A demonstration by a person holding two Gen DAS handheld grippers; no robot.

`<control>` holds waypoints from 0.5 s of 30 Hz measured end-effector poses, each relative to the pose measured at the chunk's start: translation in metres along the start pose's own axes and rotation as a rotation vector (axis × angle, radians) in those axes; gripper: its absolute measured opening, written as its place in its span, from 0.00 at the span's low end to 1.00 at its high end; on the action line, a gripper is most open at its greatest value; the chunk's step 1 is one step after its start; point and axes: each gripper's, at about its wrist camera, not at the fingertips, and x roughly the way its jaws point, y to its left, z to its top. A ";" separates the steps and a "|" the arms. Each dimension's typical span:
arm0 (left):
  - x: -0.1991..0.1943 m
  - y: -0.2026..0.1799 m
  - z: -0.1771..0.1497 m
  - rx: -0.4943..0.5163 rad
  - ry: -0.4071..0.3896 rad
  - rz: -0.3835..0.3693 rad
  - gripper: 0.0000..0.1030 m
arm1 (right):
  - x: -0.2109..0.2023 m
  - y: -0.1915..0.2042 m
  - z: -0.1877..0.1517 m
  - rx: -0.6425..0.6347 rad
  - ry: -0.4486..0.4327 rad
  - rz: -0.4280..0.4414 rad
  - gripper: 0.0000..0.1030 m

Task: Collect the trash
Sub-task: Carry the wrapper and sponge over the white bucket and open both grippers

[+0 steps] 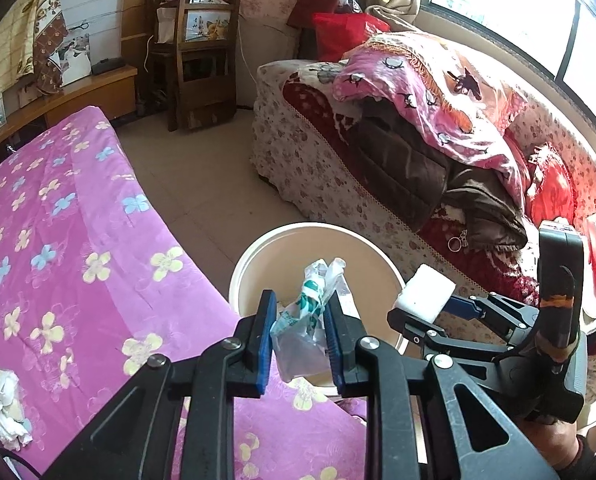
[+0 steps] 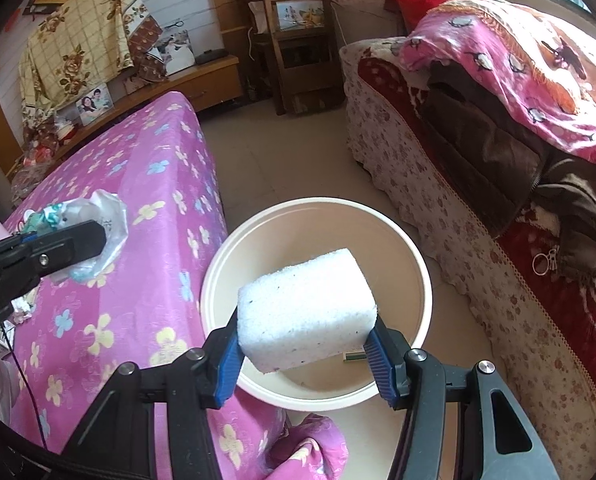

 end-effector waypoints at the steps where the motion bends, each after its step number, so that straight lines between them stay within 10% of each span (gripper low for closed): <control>1: 0.002 -0.001 0.000 0.001 -0.002 0.000 0.35 | 0.002 -0.002 0.000 0.006 0.002 -0.004 0.58; 4: 0.003 0.001 -0.001 -0.017 -0.015 -0.006 0.65 | 0.007 -0.005 0.000 0.011 0.006 -0.029 0.63; 15: 0.001 0.016 -0.008 -0.048 -0.010 0.034 0.65 | 0.022 -0.011 -0.005 0.049 0.048 -0.016 0.68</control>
